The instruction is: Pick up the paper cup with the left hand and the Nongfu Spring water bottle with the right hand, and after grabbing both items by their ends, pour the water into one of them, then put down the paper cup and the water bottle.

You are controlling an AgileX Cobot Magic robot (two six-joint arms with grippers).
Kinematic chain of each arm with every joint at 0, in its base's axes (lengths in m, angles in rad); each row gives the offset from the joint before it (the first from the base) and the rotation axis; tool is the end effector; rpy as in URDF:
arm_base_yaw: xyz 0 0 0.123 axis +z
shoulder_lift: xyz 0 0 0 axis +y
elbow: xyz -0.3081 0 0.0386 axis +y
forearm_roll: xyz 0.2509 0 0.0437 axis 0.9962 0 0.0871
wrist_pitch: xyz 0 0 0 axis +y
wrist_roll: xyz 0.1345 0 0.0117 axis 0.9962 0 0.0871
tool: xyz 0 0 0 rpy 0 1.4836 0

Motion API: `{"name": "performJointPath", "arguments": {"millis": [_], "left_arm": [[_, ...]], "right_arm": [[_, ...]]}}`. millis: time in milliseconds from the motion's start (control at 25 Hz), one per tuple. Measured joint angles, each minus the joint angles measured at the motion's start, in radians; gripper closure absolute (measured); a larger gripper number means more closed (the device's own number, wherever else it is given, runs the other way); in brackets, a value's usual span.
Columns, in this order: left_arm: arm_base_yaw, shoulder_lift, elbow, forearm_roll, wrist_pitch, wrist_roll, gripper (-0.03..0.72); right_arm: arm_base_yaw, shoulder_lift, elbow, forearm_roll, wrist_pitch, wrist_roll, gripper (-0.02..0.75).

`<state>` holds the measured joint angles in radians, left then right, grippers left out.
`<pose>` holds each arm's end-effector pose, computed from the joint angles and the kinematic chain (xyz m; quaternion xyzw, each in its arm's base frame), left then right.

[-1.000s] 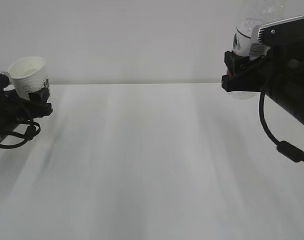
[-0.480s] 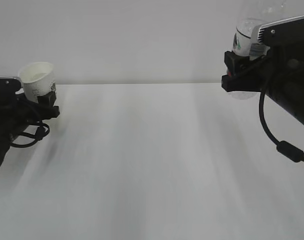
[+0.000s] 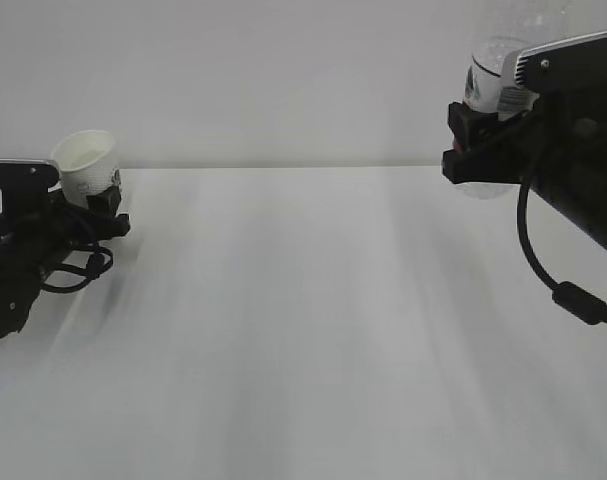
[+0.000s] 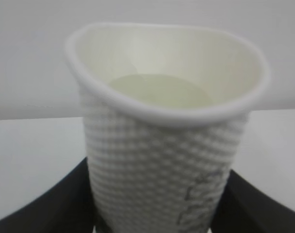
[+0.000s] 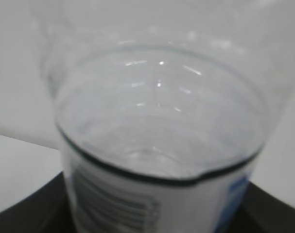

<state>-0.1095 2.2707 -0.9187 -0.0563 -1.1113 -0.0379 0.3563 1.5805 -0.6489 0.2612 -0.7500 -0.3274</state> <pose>0.4563 -0.0433 0.0776 0.0013 0.7594 -0.0369 0.6496 0.3442 0.1028 0.2406 -0.1232 0.7346 0.0081 0.6672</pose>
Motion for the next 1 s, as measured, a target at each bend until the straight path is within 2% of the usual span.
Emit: {"name": "performJointPath", "arguments": {"millis": [600,720,840,1000], "left_arm": [[0.0,0.067,-0.06,-0.01,-0.052,0.0,0.233],[0.0,0.067,-0.061,-0.01,-0.051,0.0,0.176],[0.0,0.069,-0.061,-0.01,-0.049,0.0,0.062],[0.0,0.069,-0.061,-0.01,-0.045,0.0,0.015]], "right_arm": [[0.0,0.0,0.0,0.0,0.0,0.0,0.262],[0.0,0.0,0.0,0.0,0.0,0.0,0.262],[0.0,0.0,0.0,0.0,0.0,0.0,0.262],[0.0,0.0,0.0,-0.004,0.0,0.0,0.262]]}}
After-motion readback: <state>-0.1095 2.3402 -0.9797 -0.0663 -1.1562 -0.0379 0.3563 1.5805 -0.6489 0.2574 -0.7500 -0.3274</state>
